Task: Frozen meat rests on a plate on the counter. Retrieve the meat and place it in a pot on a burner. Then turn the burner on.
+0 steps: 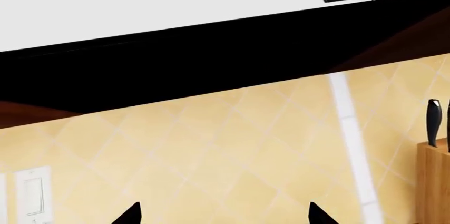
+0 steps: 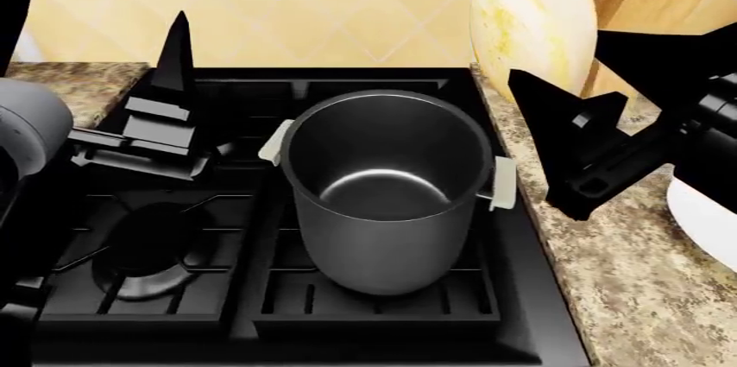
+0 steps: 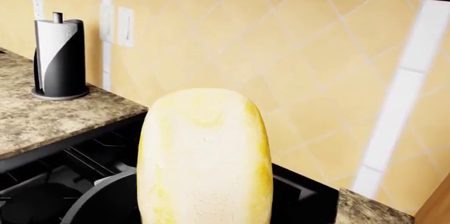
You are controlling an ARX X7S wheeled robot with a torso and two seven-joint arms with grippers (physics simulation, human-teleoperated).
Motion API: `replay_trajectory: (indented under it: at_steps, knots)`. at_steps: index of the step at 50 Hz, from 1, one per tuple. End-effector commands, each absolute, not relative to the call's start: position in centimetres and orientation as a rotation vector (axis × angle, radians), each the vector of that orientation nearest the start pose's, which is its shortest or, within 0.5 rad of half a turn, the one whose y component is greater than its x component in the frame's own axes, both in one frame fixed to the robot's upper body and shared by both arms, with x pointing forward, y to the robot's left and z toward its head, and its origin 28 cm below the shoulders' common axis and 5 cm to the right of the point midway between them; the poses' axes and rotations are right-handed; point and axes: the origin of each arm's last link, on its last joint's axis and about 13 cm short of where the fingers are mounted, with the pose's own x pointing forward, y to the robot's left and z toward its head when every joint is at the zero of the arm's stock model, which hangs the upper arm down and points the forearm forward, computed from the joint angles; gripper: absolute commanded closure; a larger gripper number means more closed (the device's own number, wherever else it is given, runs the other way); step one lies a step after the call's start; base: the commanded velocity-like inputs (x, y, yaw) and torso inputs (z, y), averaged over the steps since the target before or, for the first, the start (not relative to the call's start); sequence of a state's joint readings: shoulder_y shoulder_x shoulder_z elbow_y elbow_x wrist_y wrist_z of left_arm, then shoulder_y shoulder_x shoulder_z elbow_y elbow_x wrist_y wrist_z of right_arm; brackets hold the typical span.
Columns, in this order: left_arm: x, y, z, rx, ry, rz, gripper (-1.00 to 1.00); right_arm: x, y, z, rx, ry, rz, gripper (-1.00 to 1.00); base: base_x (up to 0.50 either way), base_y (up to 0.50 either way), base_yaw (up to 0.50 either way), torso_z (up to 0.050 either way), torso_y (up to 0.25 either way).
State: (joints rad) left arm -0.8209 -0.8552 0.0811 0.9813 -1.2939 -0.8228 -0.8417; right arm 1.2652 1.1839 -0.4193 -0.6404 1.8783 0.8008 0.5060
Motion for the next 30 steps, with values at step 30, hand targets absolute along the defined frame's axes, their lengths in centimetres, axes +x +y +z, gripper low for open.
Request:
replay_trajectory:
  at_steps: [30]
  knots:
    - [17.06, 23.92, 28.07, 0.153, -0.496, -0.119, -1.0, 17.79, -15.92, 33.66, -0.188, -0.03, 0.54, 1.0, 0.0, 0.1, 0.0, 0.0, 0.0]
